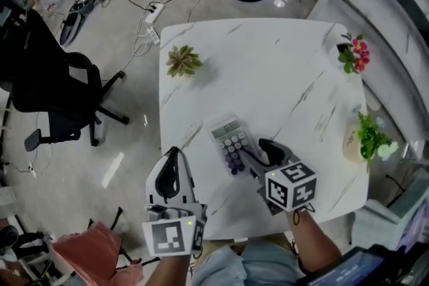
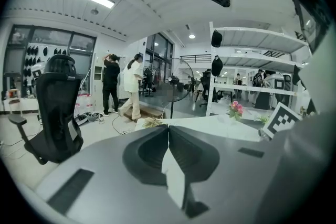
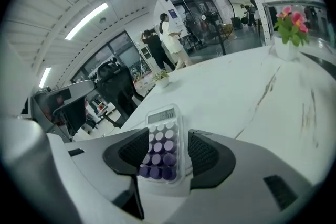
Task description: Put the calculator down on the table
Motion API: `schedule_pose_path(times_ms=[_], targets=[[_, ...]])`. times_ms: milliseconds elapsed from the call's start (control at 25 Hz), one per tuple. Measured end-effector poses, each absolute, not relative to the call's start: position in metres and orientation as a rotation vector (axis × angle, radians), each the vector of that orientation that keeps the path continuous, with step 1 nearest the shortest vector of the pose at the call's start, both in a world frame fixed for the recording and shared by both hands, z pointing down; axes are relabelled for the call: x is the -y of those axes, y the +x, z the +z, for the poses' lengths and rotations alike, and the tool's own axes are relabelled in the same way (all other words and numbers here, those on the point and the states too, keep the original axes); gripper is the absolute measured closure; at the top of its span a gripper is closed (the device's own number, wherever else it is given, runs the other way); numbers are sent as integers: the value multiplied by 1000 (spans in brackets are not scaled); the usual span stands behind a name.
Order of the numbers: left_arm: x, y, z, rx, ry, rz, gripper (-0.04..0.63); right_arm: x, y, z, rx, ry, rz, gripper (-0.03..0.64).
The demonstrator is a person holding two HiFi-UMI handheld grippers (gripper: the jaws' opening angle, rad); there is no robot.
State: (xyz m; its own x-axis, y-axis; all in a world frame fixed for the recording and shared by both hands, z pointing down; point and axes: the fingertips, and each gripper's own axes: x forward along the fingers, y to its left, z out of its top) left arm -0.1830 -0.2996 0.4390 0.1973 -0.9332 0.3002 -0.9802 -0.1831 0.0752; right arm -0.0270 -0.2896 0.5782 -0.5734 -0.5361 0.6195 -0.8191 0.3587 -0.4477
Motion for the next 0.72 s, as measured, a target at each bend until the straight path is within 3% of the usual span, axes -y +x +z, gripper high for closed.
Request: schedule_pose_path(times_ms=[240, 480, 600, 720], targets=[[291, -170, 378, 1875, 2262, 190, 586, 306, -27, 469, 2465, 1277, 761, 391], [279, -158, 296, 1940, 2326, 56, 587, 304, -22, 352, 2640, 1380, 400, 489], [268, -155, 263, 1979, 2359, 22, 586, 296, -16, 317, 2660, 1431, 268, 568], [260, -151, 241, 2019, 2390, -12, 586, 290, -10, 293, 2686, 1455, 196, 598]])
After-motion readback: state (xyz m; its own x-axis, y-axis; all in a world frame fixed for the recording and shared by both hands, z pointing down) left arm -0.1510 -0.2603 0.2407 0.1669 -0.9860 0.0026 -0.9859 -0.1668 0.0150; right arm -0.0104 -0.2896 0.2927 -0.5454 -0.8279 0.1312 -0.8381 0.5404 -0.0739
